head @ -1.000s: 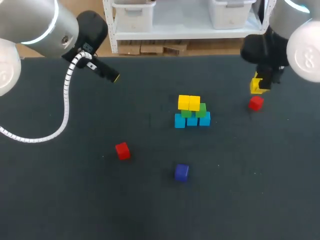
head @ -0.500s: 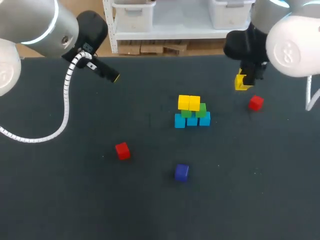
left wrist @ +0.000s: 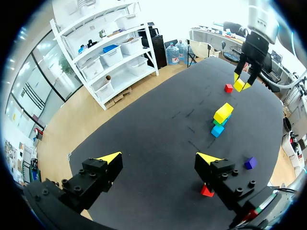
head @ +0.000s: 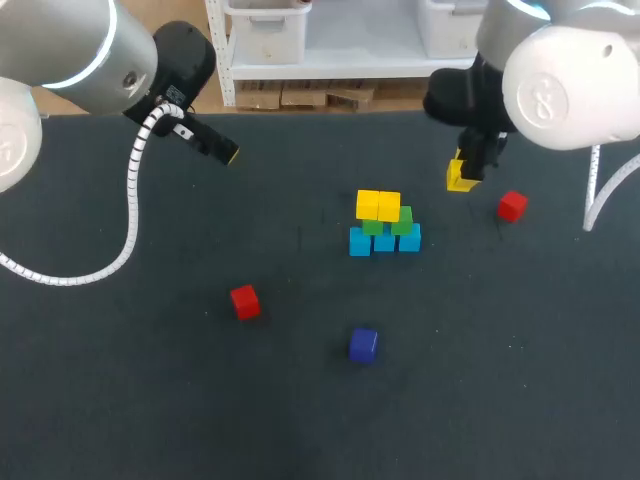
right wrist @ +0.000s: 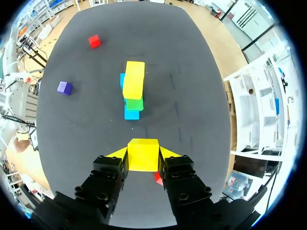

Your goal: Place the blue cubes, place green cubes on the blue cubes, place the yellow cubes on the green cubes, then place the red cubes on the yellow cubes, and place purple cube on the red cubes.

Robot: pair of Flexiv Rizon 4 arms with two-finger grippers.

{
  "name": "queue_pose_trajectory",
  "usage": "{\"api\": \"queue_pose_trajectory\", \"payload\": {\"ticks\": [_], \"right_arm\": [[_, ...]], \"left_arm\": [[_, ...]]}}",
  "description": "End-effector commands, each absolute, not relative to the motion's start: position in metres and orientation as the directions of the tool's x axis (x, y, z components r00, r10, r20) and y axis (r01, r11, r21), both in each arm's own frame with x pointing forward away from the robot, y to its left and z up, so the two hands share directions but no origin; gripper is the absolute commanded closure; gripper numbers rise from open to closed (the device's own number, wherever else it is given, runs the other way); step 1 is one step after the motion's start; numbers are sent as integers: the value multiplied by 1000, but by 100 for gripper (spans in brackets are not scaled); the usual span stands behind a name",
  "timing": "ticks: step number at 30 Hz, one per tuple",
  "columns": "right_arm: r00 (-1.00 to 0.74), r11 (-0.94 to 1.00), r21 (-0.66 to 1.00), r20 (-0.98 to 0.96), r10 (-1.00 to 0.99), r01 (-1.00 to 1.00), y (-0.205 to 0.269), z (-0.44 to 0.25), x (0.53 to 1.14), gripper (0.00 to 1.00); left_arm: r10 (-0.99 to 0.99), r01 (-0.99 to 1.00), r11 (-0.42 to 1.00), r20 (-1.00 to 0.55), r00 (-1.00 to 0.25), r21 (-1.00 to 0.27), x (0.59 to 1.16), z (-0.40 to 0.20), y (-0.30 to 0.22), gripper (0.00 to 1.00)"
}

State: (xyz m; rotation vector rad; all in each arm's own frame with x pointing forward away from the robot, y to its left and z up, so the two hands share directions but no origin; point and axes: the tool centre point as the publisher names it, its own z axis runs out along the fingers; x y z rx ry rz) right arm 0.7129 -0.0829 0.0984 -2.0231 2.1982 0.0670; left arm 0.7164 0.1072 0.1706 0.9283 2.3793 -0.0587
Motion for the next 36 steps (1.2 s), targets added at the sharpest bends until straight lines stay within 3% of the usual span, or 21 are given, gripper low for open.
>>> {"api": "queue_pose_trajectory", "payload": {"ticks": [1, 19, 36], "right_arm": [[-72, 82, -68, -136, -988, -994, -76, 93, 713, 100], [8, -4, -55, -70, -997, -998, -49, 72, 706, 100], [-57, 58, -14, -50, -997, -998, -39, 65, 710, 100]], "left_arm": [[608, 636, 755, -533, -588, 160, 717, 171, 109, 0], [608, 636, 755, -533, -588, 160, 717, 171, 109, 0], [608, 636, 755, -533, -588, 160, 717, 171, 109, 0]]}}
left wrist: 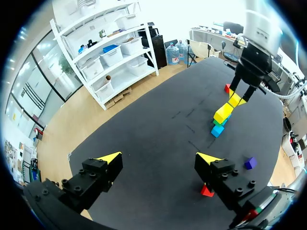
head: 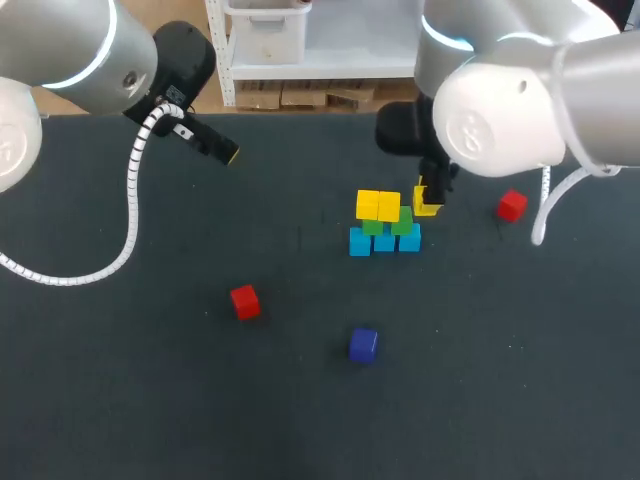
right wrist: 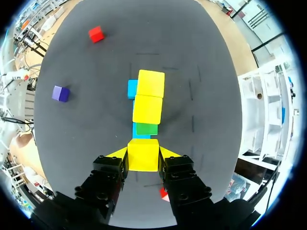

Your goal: Place the blue cubes, place green cubes on the blue cubes, place the yellow cubes on the green cubes, then place the red cubes on the yellow cubes, and place purple cube on the red cubes.

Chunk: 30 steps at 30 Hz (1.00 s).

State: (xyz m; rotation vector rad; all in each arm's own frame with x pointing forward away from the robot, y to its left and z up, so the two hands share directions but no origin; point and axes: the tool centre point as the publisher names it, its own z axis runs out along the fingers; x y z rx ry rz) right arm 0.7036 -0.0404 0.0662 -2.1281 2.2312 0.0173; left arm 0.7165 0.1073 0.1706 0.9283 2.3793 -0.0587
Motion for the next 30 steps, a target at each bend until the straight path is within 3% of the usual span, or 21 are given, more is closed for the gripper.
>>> {"api": "queue_pose_trajectory", "payload": {"ticks": [1, 30], "right_arm": [[-62, 63, -10, -50, -997, -998, -39, 64, 711, 100], [-50, 49, 24, -62, -997, -999, -29, 53, 723, 100]], "left_arm": [[608, 636, 755, -533, -588, 160, 717, 171, 109, 0], [608, 636, 755, -533, -588, 160, 717, 171, 109, 0]]}}
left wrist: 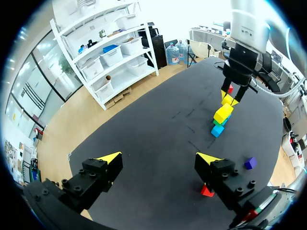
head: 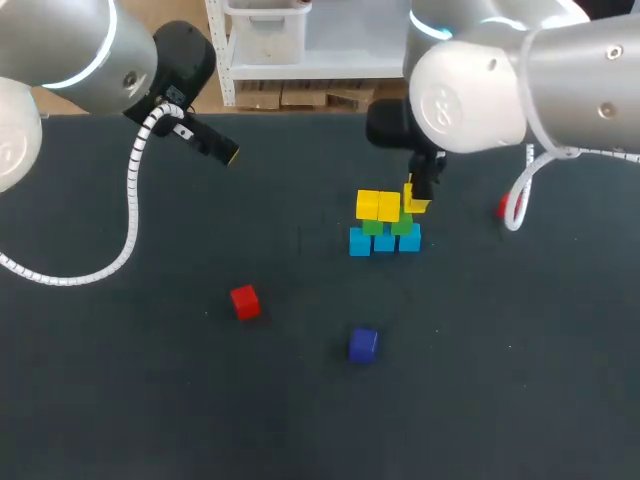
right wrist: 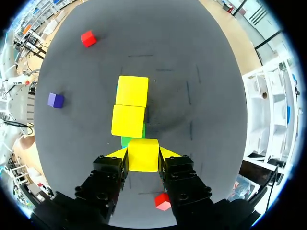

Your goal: Place the blue cubes, place green cubes on the blue cubes, place the yellow cubes on the green cubes, then place the red cubes on the yellow cubes, and place purple cube on the red cubes.

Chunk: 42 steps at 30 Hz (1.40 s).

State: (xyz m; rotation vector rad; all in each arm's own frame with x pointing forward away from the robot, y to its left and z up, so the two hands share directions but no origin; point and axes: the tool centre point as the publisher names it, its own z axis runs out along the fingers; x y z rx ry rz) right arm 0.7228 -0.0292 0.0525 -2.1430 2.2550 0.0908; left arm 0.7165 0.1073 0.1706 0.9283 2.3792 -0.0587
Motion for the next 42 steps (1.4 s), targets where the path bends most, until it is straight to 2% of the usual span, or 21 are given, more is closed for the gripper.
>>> {"api": "queue_pose_trajectory", "payload": {"ticks": [1, 42], "right_arm": [[-49, 48, 24, -62, -997, -999, -29, 54, 723, 100], [-16, 13, 37, -74, -997, -999, -23, 52, 712, 100]], "left_arm": [[608, 636, 755, -533, -588, 160, 717, 171, 109, 0], [608, 636, 755, -533, -588, 160, 717, 171, 109, 0]]}}
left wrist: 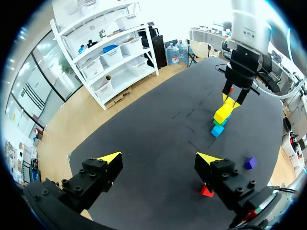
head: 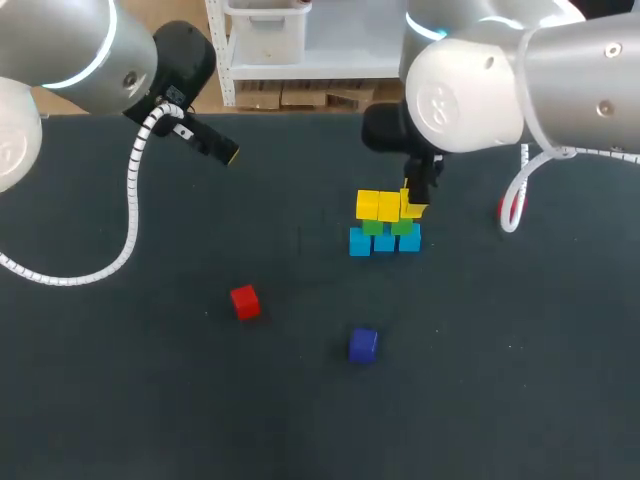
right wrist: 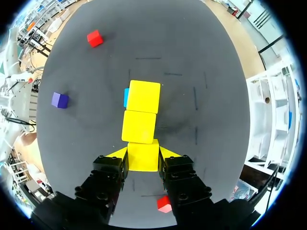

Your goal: Place the blue cubes, place green cubes on the blue cubes, place the yellow cubes on the green cubes, then place the red cubes on the yellow cubes, and place purple cube on the red cubes.

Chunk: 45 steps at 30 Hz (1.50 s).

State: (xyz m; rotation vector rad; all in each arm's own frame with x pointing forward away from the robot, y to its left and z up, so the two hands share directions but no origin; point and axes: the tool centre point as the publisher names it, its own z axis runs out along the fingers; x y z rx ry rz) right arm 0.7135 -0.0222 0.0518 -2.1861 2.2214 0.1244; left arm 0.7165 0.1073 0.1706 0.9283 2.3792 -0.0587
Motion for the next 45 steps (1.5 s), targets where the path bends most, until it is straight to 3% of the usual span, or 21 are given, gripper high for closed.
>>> {"api": "queue_pose_trajectory", "payload": {"ticks": [1, 22, 25, 30, 32, 45], "right_arm": [[-14, 12, 36, -75, -997, -999, -22, 52, 712, 100], [6, -8, 34, -74, -997, -999, -19, 51, 712, 100], [6, -8, 34, -74, -997, -999, -19, 50, 712, 91], [4, -7, 34, -71, -997, -999, -19, 49, 712, 53], [4, -6, 32, -68, -998, -999, -19, 49, 712, 0], [-7, 5, 17, -77, -997, -1000, -24, 56, 714, 0]], "left_arm": [[608, 636, 755, -533, -588, 160, 717, 171, 109, 0], [608, 636, 755, -533, -588, 160, 717, 171, 109, 0], [608, 636, 755, -533, -588, 160, 717, 171, 109, 0], [608, 636, 755, -533, -588, 160, 717, 171, 109, 0], [608, 636, 755, -533, -588, 160, 717, 171, 109, 0], [608, 636, 755, -533, -588, 160, 717, 171, 109, 0]]}}
